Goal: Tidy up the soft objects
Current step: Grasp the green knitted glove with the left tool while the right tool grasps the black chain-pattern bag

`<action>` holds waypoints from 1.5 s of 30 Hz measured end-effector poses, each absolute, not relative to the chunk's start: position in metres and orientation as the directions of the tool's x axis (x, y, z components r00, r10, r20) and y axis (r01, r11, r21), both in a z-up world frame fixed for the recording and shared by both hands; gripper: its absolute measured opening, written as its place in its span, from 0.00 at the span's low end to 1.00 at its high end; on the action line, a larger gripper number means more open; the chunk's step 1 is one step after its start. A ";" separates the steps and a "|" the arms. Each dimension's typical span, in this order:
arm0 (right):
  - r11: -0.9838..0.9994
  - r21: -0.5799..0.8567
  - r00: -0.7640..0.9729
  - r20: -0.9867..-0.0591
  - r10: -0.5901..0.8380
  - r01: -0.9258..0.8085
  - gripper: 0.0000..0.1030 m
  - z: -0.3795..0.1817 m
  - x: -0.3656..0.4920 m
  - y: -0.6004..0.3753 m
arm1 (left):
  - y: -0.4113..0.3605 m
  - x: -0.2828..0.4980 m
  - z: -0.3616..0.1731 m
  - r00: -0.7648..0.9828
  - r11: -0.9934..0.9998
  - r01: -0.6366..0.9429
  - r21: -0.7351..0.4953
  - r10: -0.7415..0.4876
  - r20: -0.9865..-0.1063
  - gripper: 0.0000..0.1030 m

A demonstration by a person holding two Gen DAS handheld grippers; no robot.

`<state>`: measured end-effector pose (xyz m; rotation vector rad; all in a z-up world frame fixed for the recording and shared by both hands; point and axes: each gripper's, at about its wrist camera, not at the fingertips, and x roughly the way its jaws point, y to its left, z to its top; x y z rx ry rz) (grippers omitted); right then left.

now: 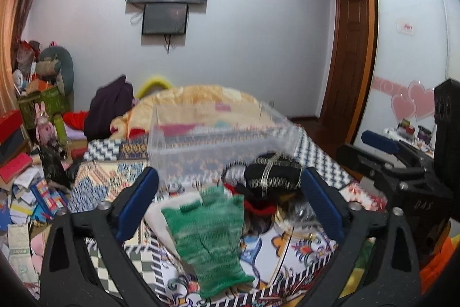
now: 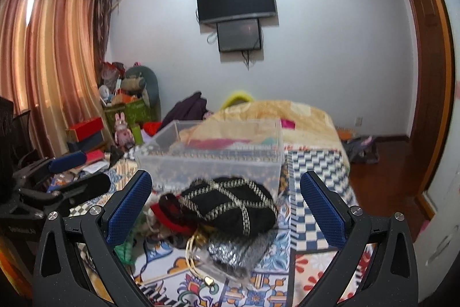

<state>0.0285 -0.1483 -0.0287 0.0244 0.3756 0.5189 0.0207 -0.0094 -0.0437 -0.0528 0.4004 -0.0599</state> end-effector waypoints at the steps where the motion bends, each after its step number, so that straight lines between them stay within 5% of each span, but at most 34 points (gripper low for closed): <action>1: 0.867 0.126 0.792 -0.360 0.492 -0.482 0.98 -0.032 0.031 -0.148 | -0.008 0.024 -0.050 0.911 0.995 0.044 -0.089 -0.076 -0.405 0.86; 15: 0.860 0.167 0.700 -0.515 0.494 -0.483 0.80 -0.069 0.057 -0.141 | 0.009 0.028 -0.091 0.850 0.987 0.042 -0.153 -0.116 -0.514 0.53; 18: 0.857 0.187 0.674 -0.547 0.496 -0.479 0.66 -0.076 0.065 -0.139 | 0.007 0.031 -0.094 0.847 0.988 0.048 -0.144 -0.117 -0.519 0.45; 24: 0.844 0.225 0.648 -0.556 0.521 -0.486 0.59 -0.080 0.069 -0.141 | 0.009 0.035 -0.098 0.841 0.991 0.051 -0.123 -0.109 -0.530 0.31; 28: 0.836 0.226 0.642 -0.551 0.533 -0.500 0.43 -0.079 0.069 -0.138 | 0.011 0.035 -0.097 0.840 0.990 0.054 -0.129 -0.115 -0.530 0.21; 38: 0.830 0.238 0.665 -0.506 0.549 -0.505 0.18 -0.066 0.068 -0.143 | 0.008 0.027 -0.080 0.868 0.990 0.063 -0.123 -0.115 -0.482 0.11; 45: 0.831 0.198 0.708 -0.444 0.549 -0.520 0.14 -0.040 0.061 -0.145 | 0.014 0.024 -0.051 0.898 0.991 0.059 -0.124 -0.107 -0.428 0.11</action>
